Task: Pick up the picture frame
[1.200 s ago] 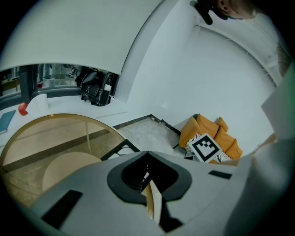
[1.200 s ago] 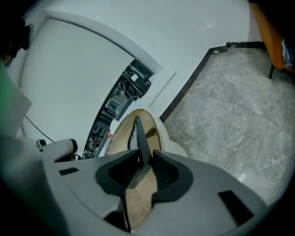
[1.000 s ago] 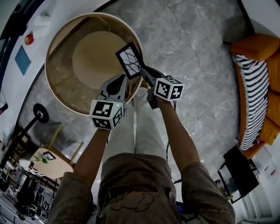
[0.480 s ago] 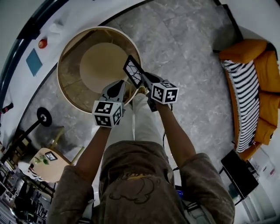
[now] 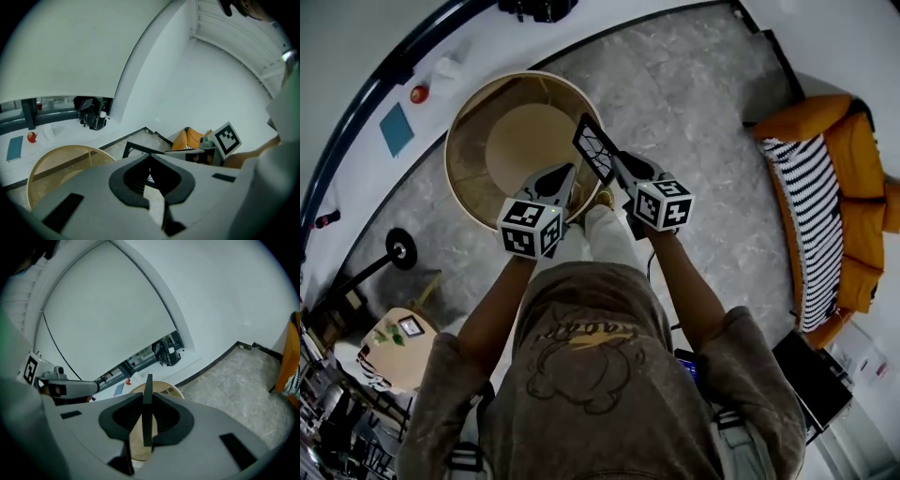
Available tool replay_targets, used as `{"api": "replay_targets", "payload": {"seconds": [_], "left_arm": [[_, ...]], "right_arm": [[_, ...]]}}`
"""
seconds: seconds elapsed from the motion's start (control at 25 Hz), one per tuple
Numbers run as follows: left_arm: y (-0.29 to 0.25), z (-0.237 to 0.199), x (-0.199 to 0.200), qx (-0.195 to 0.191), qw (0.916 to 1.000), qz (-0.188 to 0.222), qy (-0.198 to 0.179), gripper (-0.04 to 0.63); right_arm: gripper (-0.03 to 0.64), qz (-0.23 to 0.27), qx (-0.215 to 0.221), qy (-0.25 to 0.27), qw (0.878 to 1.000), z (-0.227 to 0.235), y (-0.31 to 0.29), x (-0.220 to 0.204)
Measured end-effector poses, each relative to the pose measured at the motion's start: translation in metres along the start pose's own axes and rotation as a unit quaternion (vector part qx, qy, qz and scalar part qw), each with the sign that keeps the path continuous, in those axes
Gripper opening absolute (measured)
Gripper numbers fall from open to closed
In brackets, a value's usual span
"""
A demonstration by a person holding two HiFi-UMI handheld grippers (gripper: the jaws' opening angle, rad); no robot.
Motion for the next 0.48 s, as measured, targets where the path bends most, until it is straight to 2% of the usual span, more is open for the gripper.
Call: {"api": "replay_targets", "payload": {"seconds": [0.2, 0.48], "left_arm": [[0.039, 0.018, 0.029, -0.009, 0.9994, 0.024, -0.023, 0.018], [0.082, 0.035, 0.053, -0.013, 0.998, 0.055, -0.029, 0.018]], "right_arm": [[0.084, 0.032, 0.015, 0.043, 0.998, -0.039, 0.043, 0.028], [0.084, 0.073, 0.028, 0.063, 0.995, -0.084, 0.098, 0.05]]}}
Point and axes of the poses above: the fingertips, and each gripper's own axes: y backward along the fingers, z to its right, x out of its top, the point moved 1 cm from there along y, backward along the fingers, and after that the axes turned 1 degree about -y, right-handed, at the moved point
